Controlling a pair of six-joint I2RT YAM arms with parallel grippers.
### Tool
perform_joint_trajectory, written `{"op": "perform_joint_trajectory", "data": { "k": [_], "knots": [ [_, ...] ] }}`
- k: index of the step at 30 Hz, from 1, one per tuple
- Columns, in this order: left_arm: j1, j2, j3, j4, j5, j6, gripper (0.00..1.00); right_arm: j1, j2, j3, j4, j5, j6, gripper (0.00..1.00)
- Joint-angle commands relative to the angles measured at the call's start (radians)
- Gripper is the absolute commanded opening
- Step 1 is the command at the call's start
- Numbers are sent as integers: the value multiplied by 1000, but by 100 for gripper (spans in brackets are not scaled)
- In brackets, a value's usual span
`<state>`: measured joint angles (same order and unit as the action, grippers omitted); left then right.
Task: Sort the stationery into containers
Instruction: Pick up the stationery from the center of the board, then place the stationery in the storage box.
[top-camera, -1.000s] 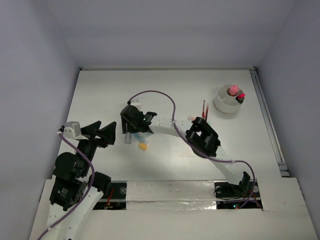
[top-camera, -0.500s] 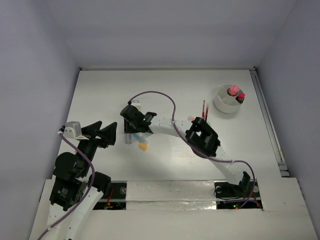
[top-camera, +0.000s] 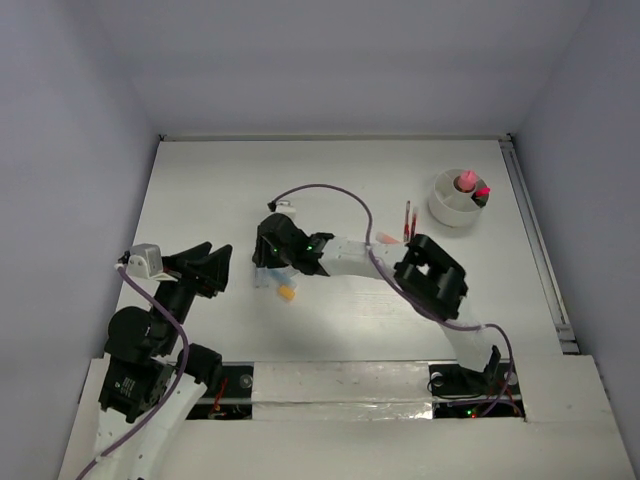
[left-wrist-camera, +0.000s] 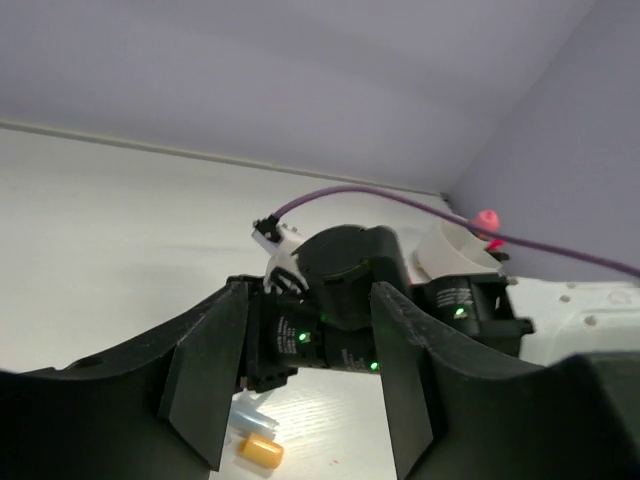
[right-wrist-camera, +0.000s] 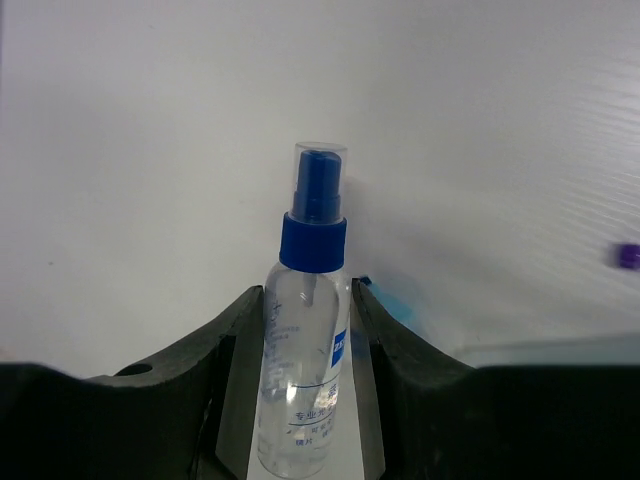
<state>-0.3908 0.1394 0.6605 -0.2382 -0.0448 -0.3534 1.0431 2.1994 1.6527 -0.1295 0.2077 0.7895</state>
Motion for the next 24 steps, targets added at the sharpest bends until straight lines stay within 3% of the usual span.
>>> {"op": "perform_joint_trajectory", "data": {
  "k": [1, 7, 12, 16, 21, 24],
  "knots": [
    [4, 41, 10, 86, 153, -33, 47, 14, -260, -123, 249, 102, -44, 11],
    [4, 196, 8, 230, 436, -177, 41, -28, -628, -491, 401, 261, -176, 11],
    [4, 304, -105, 518, 614, -318, 40, -48, -930, -718, 482, 326, -245, 10],
    [-49, 410, -183, 690, 594, -366, 47, -84, -1058, -821, 502, 323, -269, 8],
    [-332, 653, -144, 790, 425, -254, 64, -98, -1136, -824, 476, 271, -312, 7],
    [-381, 773, -104, 844, 401, -223, 68, -98, -1159, -826, 466, 259, -329, 7]
  ]
}}
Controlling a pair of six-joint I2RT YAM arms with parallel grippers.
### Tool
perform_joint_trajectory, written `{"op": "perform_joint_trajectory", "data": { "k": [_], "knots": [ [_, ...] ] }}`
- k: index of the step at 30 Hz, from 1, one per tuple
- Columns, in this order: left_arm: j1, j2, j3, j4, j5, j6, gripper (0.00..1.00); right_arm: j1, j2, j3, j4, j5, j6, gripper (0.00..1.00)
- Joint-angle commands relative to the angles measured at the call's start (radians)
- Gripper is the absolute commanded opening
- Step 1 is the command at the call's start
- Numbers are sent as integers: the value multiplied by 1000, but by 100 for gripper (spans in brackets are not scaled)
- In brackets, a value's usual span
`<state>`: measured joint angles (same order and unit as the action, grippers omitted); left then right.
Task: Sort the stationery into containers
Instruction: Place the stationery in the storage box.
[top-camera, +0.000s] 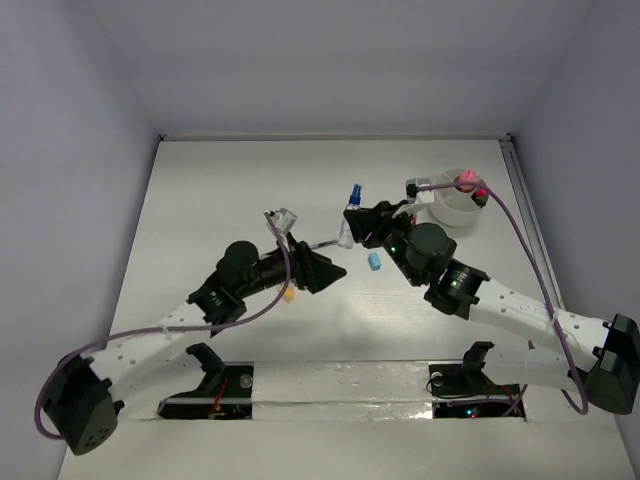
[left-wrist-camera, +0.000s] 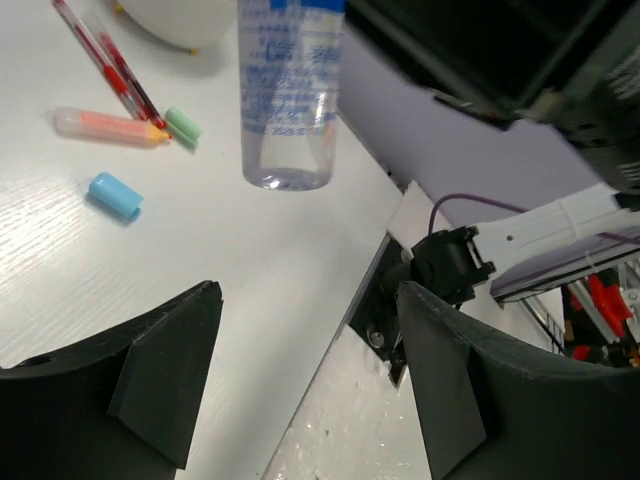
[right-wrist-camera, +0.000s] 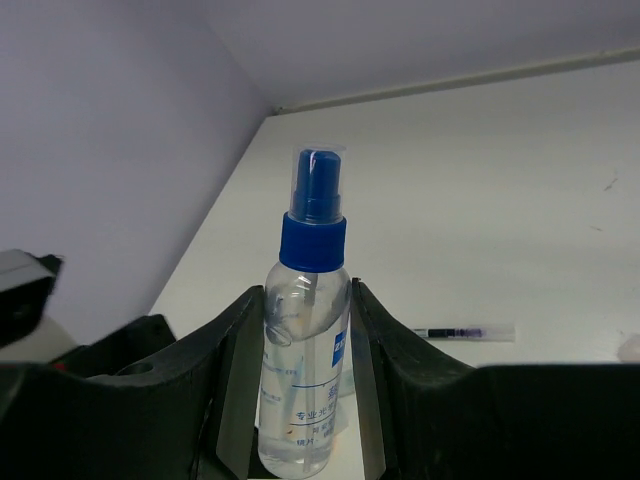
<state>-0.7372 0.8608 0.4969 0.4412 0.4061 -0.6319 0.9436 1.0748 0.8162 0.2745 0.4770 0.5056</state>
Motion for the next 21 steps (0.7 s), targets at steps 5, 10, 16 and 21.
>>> {"op": "perform_joint_trajectory", "data": {
  "k": [5, 10, 16, 21],
  "knots": [
    [-34, 147, 80, 221, -96, 92, 70, 1, -49, 11, 28, -44, -52, 7],
    [-34, 240, 120, 300, -37, 107, 71, 1, -35, 1, 23, -61, -53, 7],
    [-34, 284, 101, 416, 7, 112, 71, 1, -21, -15, 15, -60, -44, 7],
    [-34, 303, 135, 348, -39, 153, 50, 1, -38, -25, 11, -112, -18, 7]
  ]
}}
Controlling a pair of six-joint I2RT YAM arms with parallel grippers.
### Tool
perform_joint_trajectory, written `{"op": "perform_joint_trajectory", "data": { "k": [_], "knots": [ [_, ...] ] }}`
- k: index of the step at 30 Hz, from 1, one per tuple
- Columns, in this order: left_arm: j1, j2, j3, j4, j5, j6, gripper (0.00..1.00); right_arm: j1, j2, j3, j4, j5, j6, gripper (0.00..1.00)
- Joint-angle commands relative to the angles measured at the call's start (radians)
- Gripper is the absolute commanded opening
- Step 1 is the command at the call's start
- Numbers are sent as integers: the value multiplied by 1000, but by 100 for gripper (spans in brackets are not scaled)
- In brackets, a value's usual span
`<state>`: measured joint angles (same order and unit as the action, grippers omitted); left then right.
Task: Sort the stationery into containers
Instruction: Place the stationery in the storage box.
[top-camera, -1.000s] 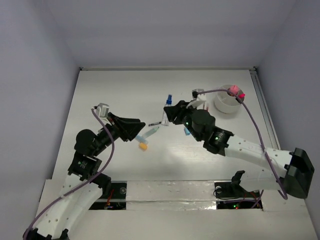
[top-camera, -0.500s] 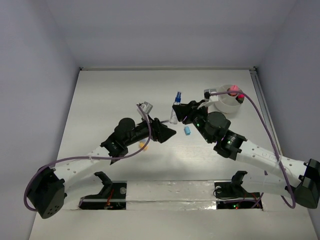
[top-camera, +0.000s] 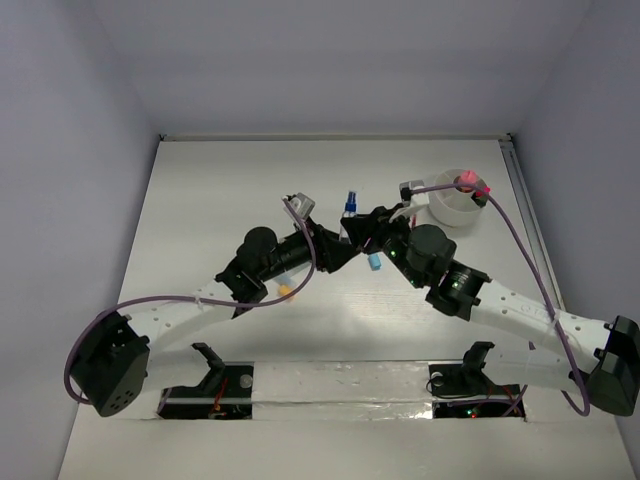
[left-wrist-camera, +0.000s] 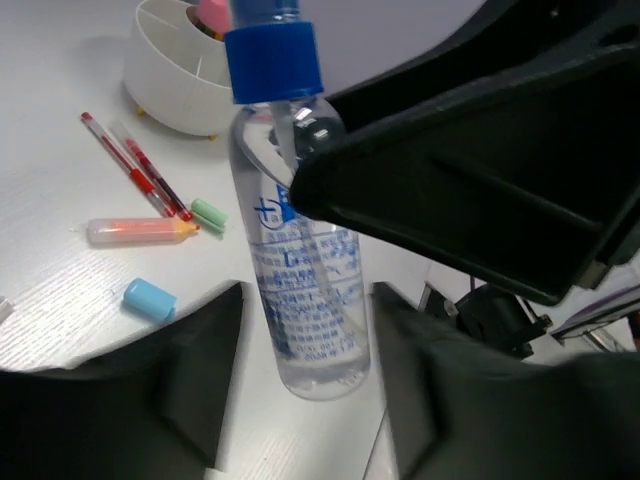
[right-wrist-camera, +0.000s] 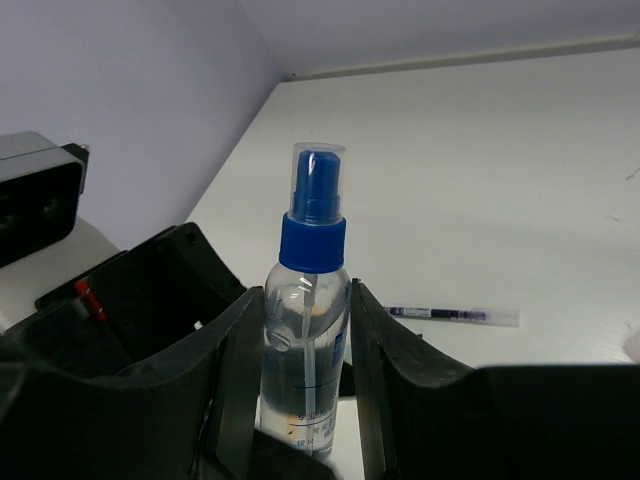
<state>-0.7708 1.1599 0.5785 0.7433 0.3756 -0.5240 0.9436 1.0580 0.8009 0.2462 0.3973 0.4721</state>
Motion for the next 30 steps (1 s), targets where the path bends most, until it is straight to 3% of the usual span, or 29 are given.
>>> {"op": "perform_joint_trajectory", "data": {
  "k": [1, 3, 6, 9, 12, 13, 16, 22, 30],
  "knots": [
    [-1, 6, 63, 31, -17, 56, 41, 1, -27, -12, 33, -37, 17, 7],
    [-1, 12, 70, 13, -18, 71, 17, 1, -39, -5, -5, -58, 40, 7],
    [-1, 15, 80, -5, -14, 97, 0, -8, -53, 40, -102, -86, 71, 7],
    [-1, -6, 72, -36, -20, 148, 0, -34, -84, 86, -217, -121, 89, 13],
    [-1, -45, 41, -36, -21, 212, 0, -78, -121, 121, -319, -219, 83, 49],
    [-1, -52, 23, -29, -11, 226, 0, -78, -128, 130, -344, -250, 77, 67],
    [-1, -84, -11, 7, 70, 281, 0, -89, -144, 168, -412, -334, 30, 84],
    [-10, -68, -11, 28, 218, 309, 0, -98, -144, 253, -513, -454, -47, 87],
    [-41, -91, -12, 33, 244, 326, 0, -107, -93, 276, -533, -514, -47, 90]
  ]
}}
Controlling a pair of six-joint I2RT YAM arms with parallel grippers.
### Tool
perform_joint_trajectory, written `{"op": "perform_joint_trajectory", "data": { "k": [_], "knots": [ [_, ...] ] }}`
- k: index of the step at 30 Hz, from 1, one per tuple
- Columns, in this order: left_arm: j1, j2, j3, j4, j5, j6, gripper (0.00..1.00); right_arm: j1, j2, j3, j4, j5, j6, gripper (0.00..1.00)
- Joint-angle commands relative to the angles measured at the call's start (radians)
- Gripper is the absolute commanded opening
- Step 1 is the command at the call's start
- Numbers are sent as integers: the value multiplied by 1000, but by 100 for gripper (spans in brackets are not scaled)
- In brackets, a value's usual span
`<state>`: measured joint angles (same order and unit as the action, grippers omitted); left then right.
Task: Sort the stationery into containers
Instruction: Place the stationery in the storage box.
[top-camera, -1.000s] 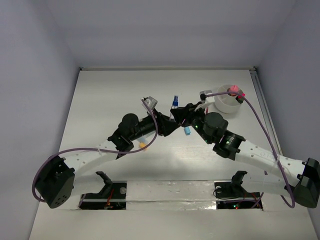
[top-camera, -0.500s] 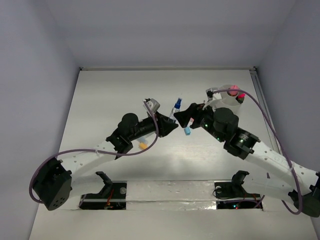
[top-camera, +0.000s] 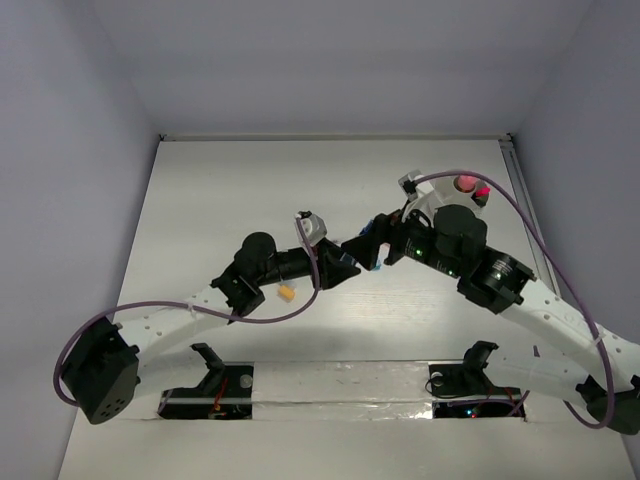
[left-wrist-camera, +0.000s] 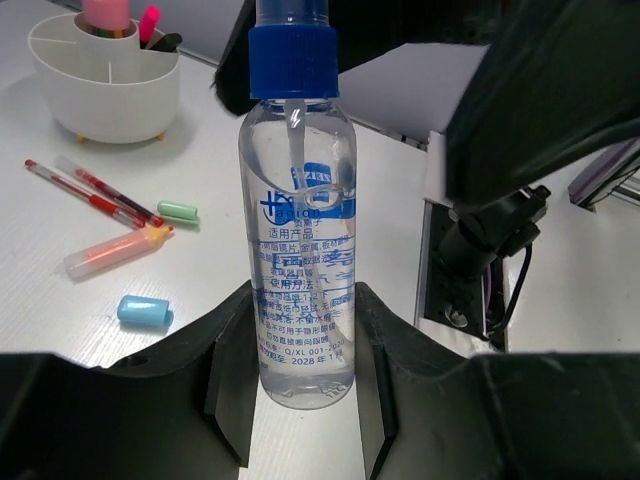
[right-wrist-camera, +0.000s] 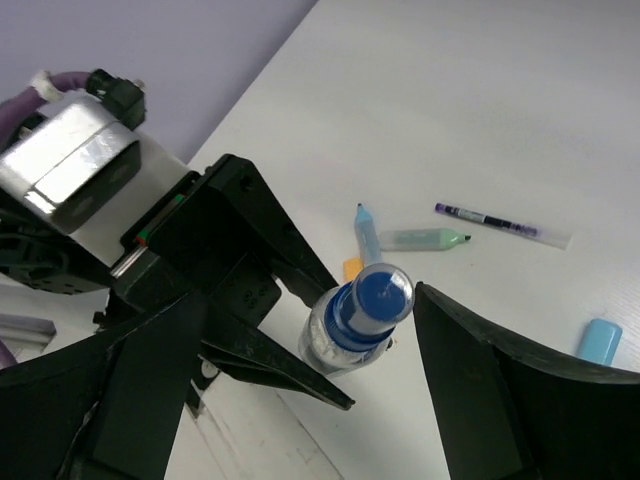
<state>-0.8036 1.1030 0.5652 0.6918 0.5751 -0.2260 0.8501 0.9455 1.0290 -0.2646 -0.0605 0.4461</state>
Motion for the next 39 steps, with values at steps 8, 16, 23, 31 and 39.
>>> {"op": "perform_joint_trajectory", "data": {
  "k": [8, 16, 23, 31, 39],
  "knots": [
    [-8, -48, -7, 83, 40, 39, 0, -14, 44, 48, -12, -78, 6, 69],
    [-8, -75, -24, 84, 6, 45, 1, -14, 24, 28, -19, -41, 39, 10],
    [-8, -158, -65, 110, -96, 36, 66, -52, -4, 34, -13, 85, 52, 0],
    [-8, -235, -103, 68, -328, 28, 94, -273, 45, 71, -33, 390, 28, 0],
    [-8, -304, -111, 15, -445, 14, 94, -503, 125, -18, 77, 712, -46, 0]
  ]
}}
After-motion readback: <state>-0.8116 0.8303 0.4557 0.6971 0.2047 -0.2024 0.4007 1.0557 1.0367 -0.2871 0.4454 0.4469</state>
